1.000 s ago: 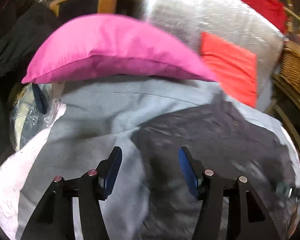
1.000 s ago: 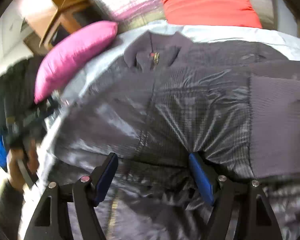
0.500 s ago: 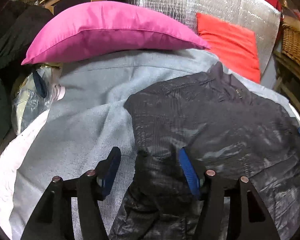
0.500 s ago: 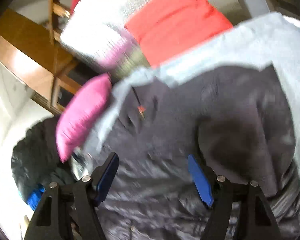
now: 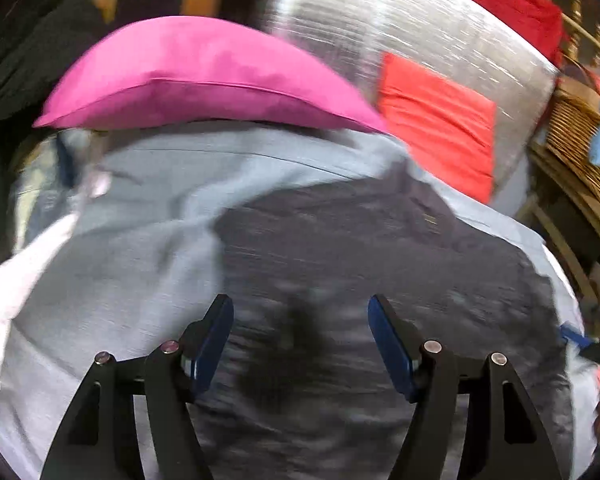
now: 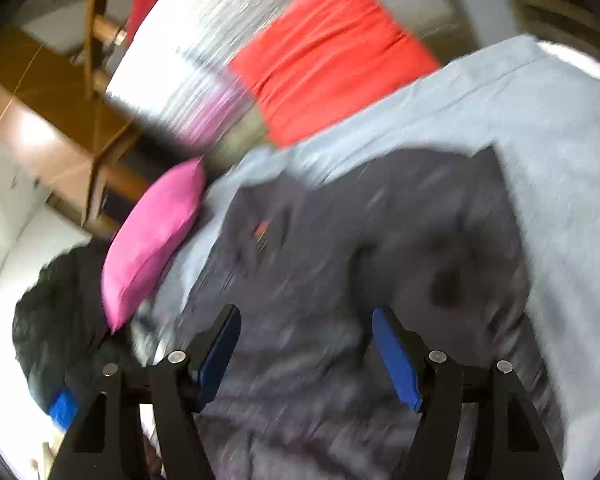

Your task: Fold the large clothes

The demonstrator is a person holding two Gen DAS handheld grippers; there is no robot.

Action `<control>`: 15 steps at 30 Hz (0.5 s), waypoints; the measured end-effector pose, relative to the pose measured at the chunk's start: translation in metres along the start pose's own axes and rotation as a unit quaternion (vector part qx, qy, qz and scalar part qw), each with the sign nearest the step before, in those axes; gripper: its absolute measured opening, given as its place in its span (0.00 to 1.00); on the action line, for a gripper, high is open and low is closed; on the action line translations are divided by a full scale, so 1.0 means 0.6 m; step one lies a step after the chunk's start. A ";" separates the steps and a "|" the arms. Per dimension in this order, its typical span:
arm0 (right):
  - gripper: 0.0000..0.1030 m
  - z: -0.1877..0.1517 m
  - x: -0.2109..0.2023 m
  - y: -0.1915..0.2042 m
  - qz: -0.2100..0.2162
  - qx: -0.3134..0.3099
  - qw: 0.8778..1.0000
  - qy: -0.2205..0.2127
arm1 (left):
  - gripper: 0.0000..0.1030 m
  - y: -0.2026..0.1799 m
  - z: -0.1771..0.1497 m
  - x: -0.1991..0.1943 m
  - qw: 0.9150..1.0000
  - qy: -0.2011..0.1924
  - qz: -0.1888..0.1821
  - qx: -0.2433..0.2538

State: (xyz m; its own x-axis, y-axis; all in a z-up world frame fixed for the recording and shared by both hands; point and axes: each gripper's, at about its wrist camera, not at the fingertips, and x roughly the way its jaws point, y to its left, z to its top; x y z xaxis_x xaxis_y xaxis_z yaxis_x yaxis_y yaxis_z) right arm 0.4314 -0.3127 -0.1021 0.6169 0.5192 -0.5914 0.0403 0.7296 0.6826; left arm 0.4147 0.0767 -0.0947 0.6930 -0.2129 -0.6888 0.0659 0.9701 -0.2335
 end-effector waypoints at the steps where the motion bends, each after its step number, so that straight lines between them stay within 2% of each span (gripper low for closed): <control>1: 0.71 -0.016 0.003 0.009 0.020 0.012 1.000 0.015 | 0.69 -0.016 -0.007 -0.002 1.000 0.011 -0.010 -0.006; 2: 0.76 -0.042 0.005 0.011 0.037 0.031 0.998 0.032 | 0.69 -0.026 -0.013 -0.004 1.000 0.018 -0.015 -0.015; 4: 0.77 -0.090 0.015 0.010 0.038 0.065 0.995 0.058 | 0.73 -0.038 -0.043 -0.008 0.997 0.039 -0.029 -0.062; 5: 0.77 -0.107 0.019 0.001 0.047 0.089 0.993 0.060 | 0.79 -0.036 -0.054 -0.009 0.995 0.046 -0.034 -0.080; 7: 0.77 -0.121 0.032 -0.023 0.055 0.140 0.987 0.060 | 0.80 -0.029 -0.076 -0.005 0.989 0.052 -0.034 -0.134; 10: 0.80 -0.121 0.058 -0.057 0.051 0.213 0.975 0.042 | 0.81 -0.003 -0.086 0.015 0.977 0.066 -0.011 -0.203; 13: 0.80 -0.107 0.061 -0.058 0.053 0.218 0.974 0.003 | 0.81 0.011 -0.080 0.040 0.969 0.077 -0.019 -0.233; 14: 0.79 -0.101 0.065 -0.061 0.045 0.219 0.975 -0.003 | 0.76 0.013 -0.079 0.051 0.969 0.084 -0.018 -0.232; 15: 0.76 -0.095 0.071 -0.069 0.036 0.228 0.973 -0.005 | 0.44 0.017 -0.079 0.060 0.969 0.089 -0.009 -0.230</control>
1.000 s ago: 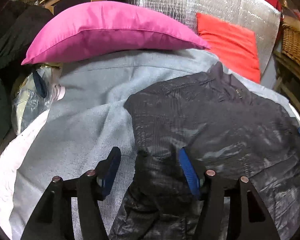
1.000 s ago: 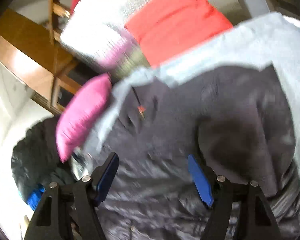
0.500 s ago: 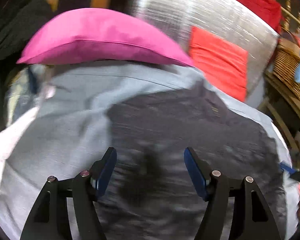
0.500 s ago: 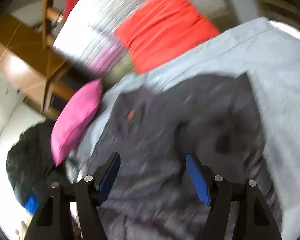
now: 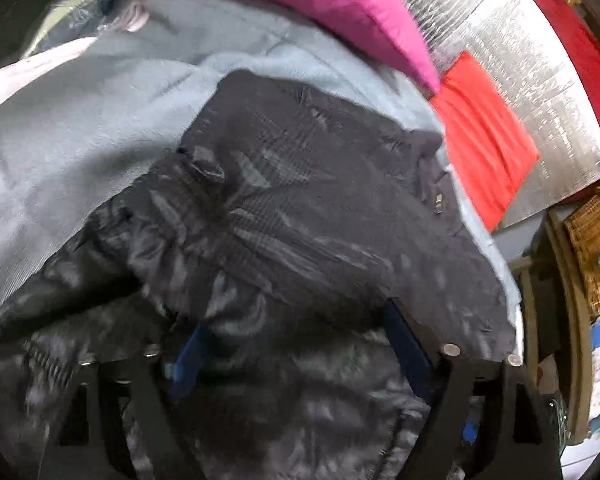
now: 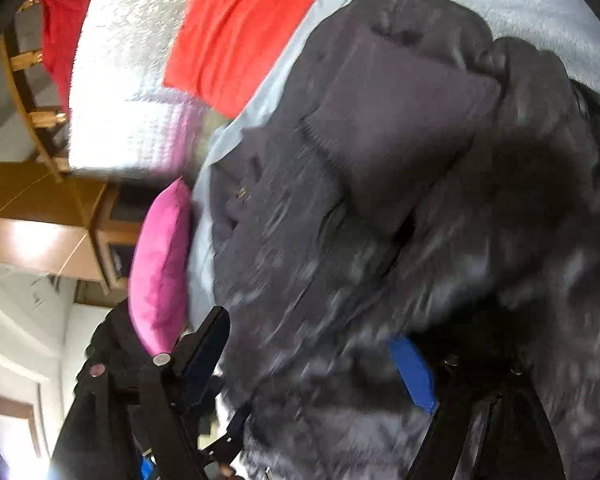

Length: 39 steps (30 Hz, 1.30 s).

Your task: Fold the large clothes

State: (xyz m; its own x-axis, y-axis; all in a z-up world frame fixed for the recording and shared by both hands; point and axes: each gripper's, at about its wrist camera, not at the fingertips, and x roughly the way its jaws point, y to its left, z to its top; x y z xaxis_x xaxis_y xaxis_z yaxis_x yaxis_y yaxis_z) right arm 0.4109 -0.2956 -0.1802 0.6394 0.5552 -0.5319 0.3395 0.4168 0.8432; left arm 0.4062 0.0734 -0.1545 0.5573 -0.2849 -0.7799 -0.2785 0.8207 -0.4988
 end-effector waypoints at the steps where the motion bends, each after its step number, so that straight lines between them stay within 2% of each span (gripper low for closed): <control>1: 0.50 0.007 0.005 -0.011 -0.003 0.018 1.000 -0.006 | 0.29 0.002 0.000 0.001 1.000 0.003 -0.006 0.001; 2: 0.12 0.011 0.007 -0.012 -0.019 0.018 1.000 -0.008 | 0.15 0.000 0.000 -0.002 1.000 0.000 -0.009 0.006; 3: 0.12 0.014 0.006 -0.005 -0.030 -0.001 1.000 -0.003 | 0.13 -0.004 -0.001 -0.014 0.999 -0.015 -0.019 0.024; 5: 0.12 0.006 -0.016 0.033 -0.046 -0.076 0.996 -0.025 | 0.13 -0.009 -0.012 -0.031 0.997 -0.044 -0.019 0.055; 7: 0.12 -0.008 -0.019 0.052 -0.071 -0.138 0.987 -0.037 | 0.14 -0.003 -0.026 0.008 0.997 -0.017 0.009 0.072; 9: 0.12 -0.008 0.015 0.031 -0.111 -0.139 0.984 -0.017 | 0.17 -0.011 -0.036 0.005 0.993 -0.038 0.023 0.107; 10: 0.13 -0.005 0.024 0.008 -0.095 -0.112 0.989 -0.008 | 0.20 -0.014 -0.038 -0.003 0.992 -0.043 0.029 0.113; 11: 0.18 -0.004 0.017 -0.001 -0.073 -0.097 0.993 -0.011 | 0.25 -0.012 -0.036 -0.006 0.993 -0.043 0.029 0.110; 12: 0.21 -0.002 0.008 -0.005 -0.054 -0.085 0.995 -0.007 | 0.40 -0.007 -0.033 -0.014 0.994 -0.036 0.035 0.100; 13: 0.29 -0.001 0.002 -0.008 -0.052 -0.082 0.995 -0.001 | 0.48 -0.002 -0.032 -0.020 0.995 -0.030 0.037 0.090; 14: 0.44 0.001 -0.004 -0.008 -0.052 -0.082 0.995 0.009 | 0.64 0.003 -0.031 -0.029 0.996 -0.024 0.031 0.083; 15: 0.58 0.000 -0.013 -0.007 -0.048 -0.083 0.995 0.018 | 0.71 0.007 -0.032 -0.043 0.996 -0.016 0.022 0.081; 16: 0.74 -0.005 -0.030 -0.001 -0.039 -0.089 0.995 0.027 | 0.71 0.012 -0.035 -0.058 0.996 -0.016 0.023 0.089; 18: 0.75 -0.017 -0.068 0.011 -0.047 -0.108 0.993 0.031 | 0.71 0.007 -0.041 -0.089 0.993 -0.027 0.026 0.111; 21: 0.75 -0.025 -0.112 0.048 -0.018 -0.152 0.988 0.025 | 0.71 -0.024 -0.040 -0.121 0.986 -0.069 0.022 0.147; 22: 0.75 -0.020 -0.118 0.066 -0.005 -0.167 0.986 0.017 | 0.71 -0.041 -0.037 -0.124 0.983 -0.091 0.018 0.161; 25: 0.75 0.015 -0.081 0.113 0.023 -0.190 0.981 0.009 | 0.71 -0.081 -0.027 -0.088 0.976 -0.096 0.016 0.194; 26: 0.75 0.033 -0.065 0.113 0.019 -0.188 0.982 0.004 | 0.71 -0.086 -0.027 -0.070 0.975 -0.092 0.022 0.202; 27: 0.75 0.052 -0.040 0.107 0.012 -0.192 0.981 0.005 | 0.71 -0.090 -0.028 -0.045 0.972 -0.087 0.045 0.215; 28: 0.75 0.064 -0.020 0.093 -0.005 -0.189 0.982 0.007 | 0.71 -0.091 -0.027 -0.006 0.969 -0.061 0.077 0.225; 29: 0.71 0.075 -0.008 0.073 -0.035 -0.183 0.982 0.009 | 0.71 -0.087 -0.026 0.025 0.969 -0.035 0.090 0.226; 30: 0.65 0.088 0.014 0.045 -0.064 -0.170 0.983 0.024 | 0.72 -0.088 -0.031 0.038 0.964 -0.046 0.096 0.242; 31: 0.52 0.094 0.019 0.032 -0.073 -0.170 0.982 0.024 | 0.73 -0.094 -0.040 0.035 0.956 -0.067 0.105 0.266; 32: 0.52 0.093 0.014 0.036 -0.080 -0.179 0.980 0.016 | 0.73 -0.097 -0.042 0.037 0.954 -0.068 0.108 0.272; 34: 0.57 0.092 0.005 0.048 -0.085 -0.185 0.979 0.020 | 0.73 -0.094 -0.040 0.035 0.955 -0.067 0.103 0.269; 36: 0.63 0.086 -0.016 0.075 -0.087 -0.213 0.973 -0.003 | 0.73 -0.092 -0.039 0.033 0.955 -0.067 0.100 0.270; 38: 0.78 0.083 -0.023 0.095 -0.081 -0.239 0.967 -0.025 | 0.73 -0.092 -0.038 0.032 0.953 -0.071 0.103 0.276; 39: 0.82 0.084 -0.021 0.095 -0.087 -0.244 0.965 -0.030 | 0.73 -0.091 -0.039 0.030 0.953 -0.074 0.102 0.276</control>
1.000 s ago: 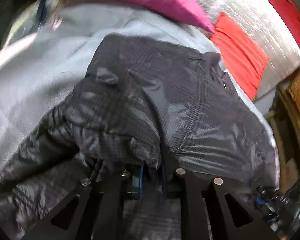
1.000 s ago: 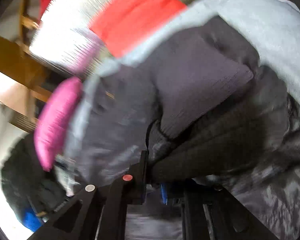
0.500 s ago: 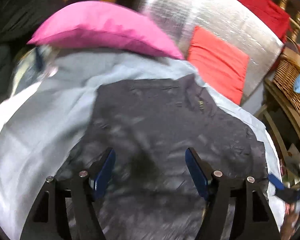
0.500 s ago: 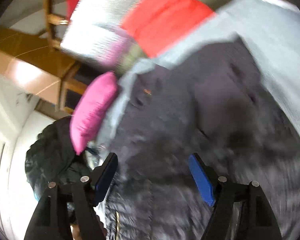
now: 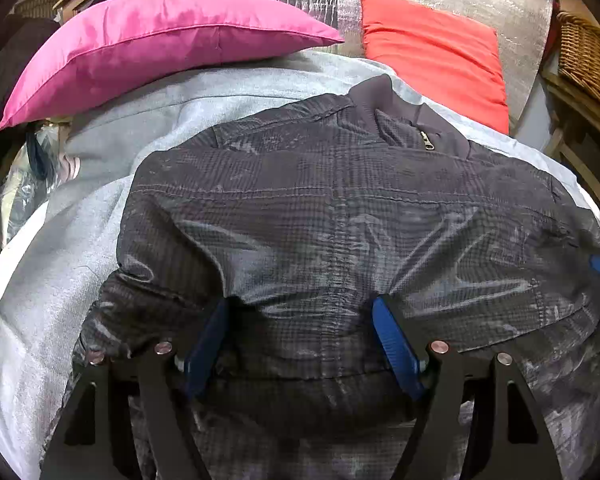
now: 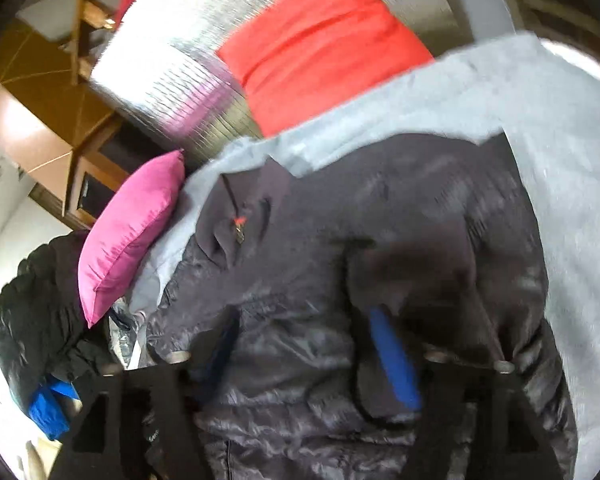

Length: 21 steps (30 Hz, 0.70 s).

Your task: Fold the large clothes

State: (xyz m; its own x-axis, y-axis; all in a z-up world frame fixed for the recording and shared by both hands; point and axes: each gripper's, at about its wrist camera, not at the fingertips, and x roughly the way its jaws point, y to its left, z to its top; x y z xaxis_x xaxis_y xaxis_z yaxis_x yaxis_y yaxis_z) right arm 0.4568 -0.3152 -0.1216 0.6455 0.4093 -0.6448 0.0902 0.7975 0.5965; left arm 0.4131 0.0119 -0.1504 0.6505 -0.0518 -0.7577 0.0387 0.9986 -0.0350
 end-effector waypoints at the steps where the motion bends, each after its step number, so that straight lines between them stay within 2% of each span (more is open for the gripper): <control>1: 0.83 0.002 0.019 0.002 -0.013 0.000 1.000 0.005 | 0.73 -0.002 -0.001 -0.002 1.000 -0.002 0.001 0.001; 3: 0.83 -0.005 0.067 -0.003 -0.039 -0.012 0.998 0.040 | 0.73 -0.005 -0.002 -0.005 1.000 -0.005 0.006 0.003; 5: 0.83 -0.006 0.046 0.013 -0.055 -0.031 0.998 0.026 | 0.74 -0.008 0.000 0.004 1.000 -0.006 0.006 0.002; 7: 0.83 -0.007 0.024 0.031 -0.031 -0.036 0.999 0.021 | 0.75 -0.007 -0.002 0.000 1.000 -0.008 0.007 0.002; 9: 0.83 -0.015 -0.014 0.046 -0.023 -0.047 0.999 -0.007 | 0.76 -0.006 -0.003 0.001 1.000 -0.009 0.008 0.001; 11: 0.84 -0.024 -0.023 0.054 -0.021 -0.061 0.998 -0.011 | 0.76 -0.007 -0.004 0.000 1.000 -0.010 0.011 0.002; 13: 0.85 -0.033 0.013 0.030 -0.053 -0.056 0.997 0.028 | 0.76 -0.008 -0.004 0.000 1.000 -0.009 0.012 0.001; 14: 0.85 -0.033 0.040 0.016 -0.055 -0.048 0.996 0.050 | 0.76 -0.009 -0.004 0.000 1.000 -0.008 0.013 0.002; 17: 0.84 -0.035 0.028 0.031 -0.052 -0.064 0.996 0.033 | 0.77 -0.003 0.002 -0.005 1.000 0.000 0.004 0.004; 19: 0.84 -0.036 -0.001 0.044 -0.019 -0.061 0.998 0.017 | 0.77 0.005 0.003 -0.019 1.000 0.008 -0.008 0.005; 21: 0.84 -0.047 -0.042 0.047 -0.011 -0.063 0.998 -0.002 | 0.77 0.021 -0.005 -0.053 1.000 -0.002 -0.026 0.013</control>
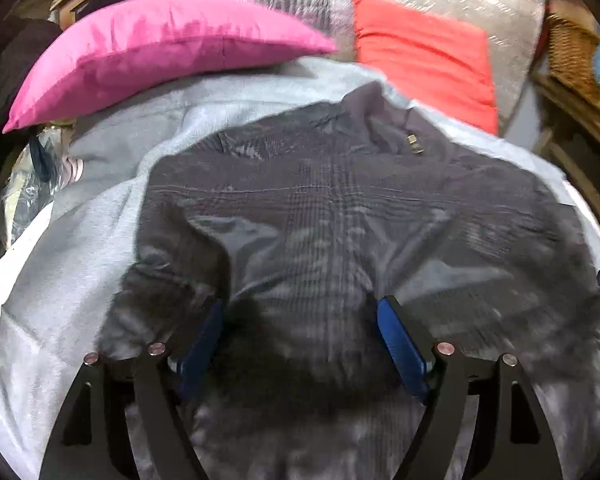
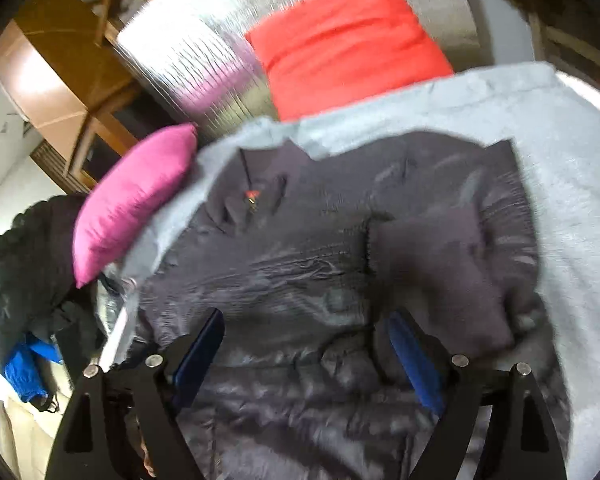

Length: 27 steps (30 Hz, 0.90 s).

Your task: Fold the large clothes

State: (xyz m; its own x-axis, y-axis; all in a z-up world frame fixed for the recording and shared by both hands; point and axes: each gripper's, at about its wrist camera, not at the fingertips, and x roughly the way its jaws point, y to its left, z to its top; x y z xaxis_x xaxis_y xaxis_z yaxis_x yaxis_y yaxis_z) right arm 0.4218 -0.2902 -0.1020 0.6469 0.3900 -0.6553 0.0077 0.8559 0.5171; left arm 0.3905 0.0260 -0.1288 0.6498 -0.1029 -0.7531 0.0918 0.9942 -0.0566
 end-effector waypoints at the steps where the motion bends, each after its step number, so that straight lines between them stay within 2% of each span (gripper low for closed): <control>1: 0.84 -0.008 -0.016 0.001 0.004 0.000 1.000 -0.003 | 0.77 0.007 -0.006 -0.016 1.000 -0.005 0.001 0.005; 5: 0.85 -0.072 -0.115 -0.028 0.000 0.000 1.000 -0.013 | 0.82 0.075 -0.058 -0.105 0.999 -0.033 -0.003 0.004; 9: 0.85 -0.157 -0.201 -0.085 -0.043 0.009 0.999 -0.004 | 0.83 0.168 -0.128 -0.175 0.999 -0.036 0.005 -0.037; 12: 0.85 -0.227 -0.250 -0.130 -0.055 0.031 0.998 0.012 | 0.83 0.215 -0.181 -0.203 0.998 -0.031 0.020 -0.054; 15: 0.85 -0.272 -0.275 -0.156 -0.056 0.054 0.997 0.018 | 0.83 0.237 -0.208 -0.204 0.997 -0.009 0.024 -0.078; 18: 0.85 -0.276 -0.278 -0.158 -0.047 0.068 0.996 0.023 | 0.83 0.240 -0.196 -0.200 0.994 -0.001 0.013 -0.104; 20: 0.85 -0.257 -0.278 -0.148 -0.003 0.093 0.996 0.010 | 0.83 0.236 -0.181 -0.193 0.993 -0.002 -0.008 -0.120; 22: 0.85 -0.233 -0.268 -0.136 0.057 0.120 0.991 -0.002 | 0.83 0.232 -0.170 -0.183 0.993 -0.003 0.011 -0.120; 23: 0.85 -0.222 -0.258 -0.131 0.070 0.127 0.989 -0.005 | 0.83 0.234 -0.171 -0.178 0.992 -0.005 0.029 -0.120; 24: 0.85 -0.210 -0.249 -0.127 0.054 0.123 0.991 -0.010 | 0.83 0.240 -0.177 -0.174 0.992 0.000 0.034 -0.123; 26: 0.85 -0.200 -0.238 -0.131 -0.027 0.102 0.994 -0.012 | 0.83 0.247 -0.194 -0.170 0.992 0.015 0.031 -0.125; 27: 0.85 -0.201 -0.232 -0.141 -0.052 0.097 0.994 -0.003 | 0.83 0.252 -0.202 -0.169 0.992 0.019 0.029 -0.124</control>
State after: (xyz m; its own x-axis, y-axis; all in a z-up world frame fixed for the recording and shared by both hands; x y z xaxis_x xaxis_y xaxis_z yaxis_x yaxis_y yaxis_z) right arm 0.2391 -0.3763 -0.1208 0.6390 0.3000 -0.7083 0.2213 0.8102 0.5427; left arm 0.2471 0.1905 -0.1403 0.6199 -0.0477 -0.7832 -0.1374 0.9761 -0.1682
